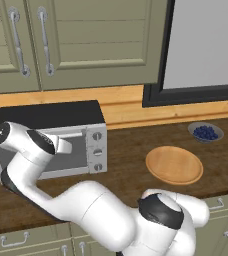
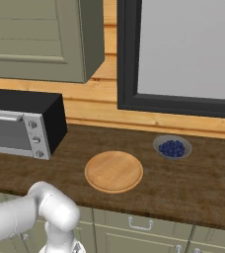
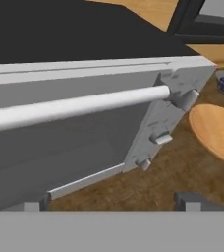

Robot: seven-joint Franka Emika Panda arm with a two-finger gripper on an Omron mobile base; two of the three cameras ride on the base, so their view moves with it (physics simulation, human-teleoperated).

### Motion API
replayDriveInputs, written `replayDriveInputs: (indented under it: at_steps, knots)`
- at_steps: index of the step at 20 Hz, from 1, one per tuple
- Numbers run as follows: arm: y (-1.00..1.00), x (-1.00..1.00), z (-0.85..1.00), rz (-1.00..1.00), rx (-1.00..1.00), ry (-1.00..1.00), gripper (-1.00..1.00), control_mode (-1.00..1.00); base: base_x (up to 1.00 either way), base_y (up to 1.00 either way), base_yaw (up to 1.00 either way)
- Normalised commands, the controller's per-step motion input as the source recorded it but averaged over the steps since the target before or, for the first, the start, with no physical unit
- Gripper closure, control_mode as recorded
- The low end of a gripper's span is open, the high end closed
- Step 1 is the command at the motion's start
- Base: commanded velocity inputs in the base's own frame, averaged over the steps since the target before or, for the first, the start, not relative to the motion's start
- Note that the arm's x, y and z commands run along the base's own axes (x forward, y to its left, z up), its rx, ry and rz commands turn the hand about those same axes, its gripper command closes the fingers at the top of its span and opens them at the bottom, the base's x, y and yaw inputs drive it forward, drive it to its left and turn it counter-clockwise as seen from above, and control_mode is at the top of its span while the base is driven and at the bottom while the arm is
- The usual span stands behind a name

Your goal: Pick up the kebab skewer and baguette bread, and place them inside the toaster oven. Close the toaster oven door and start by setting the timer.

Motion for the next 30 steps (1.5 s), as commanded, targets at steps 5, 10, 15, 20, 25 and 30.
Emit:
replayDriveInputs:
  at_steps: [5,10,15,20,25,30]
  knots:
    - [-0.36,-0.52,0.00,0.09,0.00,0.01,-1.00,-1.00,0.00,0.00,0.00]
    - [-0.74,-0.43,0.00,0.20,-0.08,0.04,-1.00,-1.00,0.00,0.00,0.00]
    - [-0.67,-0.41,0.00,0.37,-0.31,0.05,-1.00,-1.00,0.00,0.00,0.00]
    - [-0.35,-0.18,-0.11,0.50,-0.58,0.28,-1.00,-1.00,0.00,0.00,0.00]
    - [-0.18,0.15,-0.15,0.50,-0.72,0.59,-1.00,-1.00,0.00,0.00,0.00]
    - [-0.01,0.19,-0.28,0.39,-0.81,0.64,-1.00,-1.00,0.00,0.00,0.00]
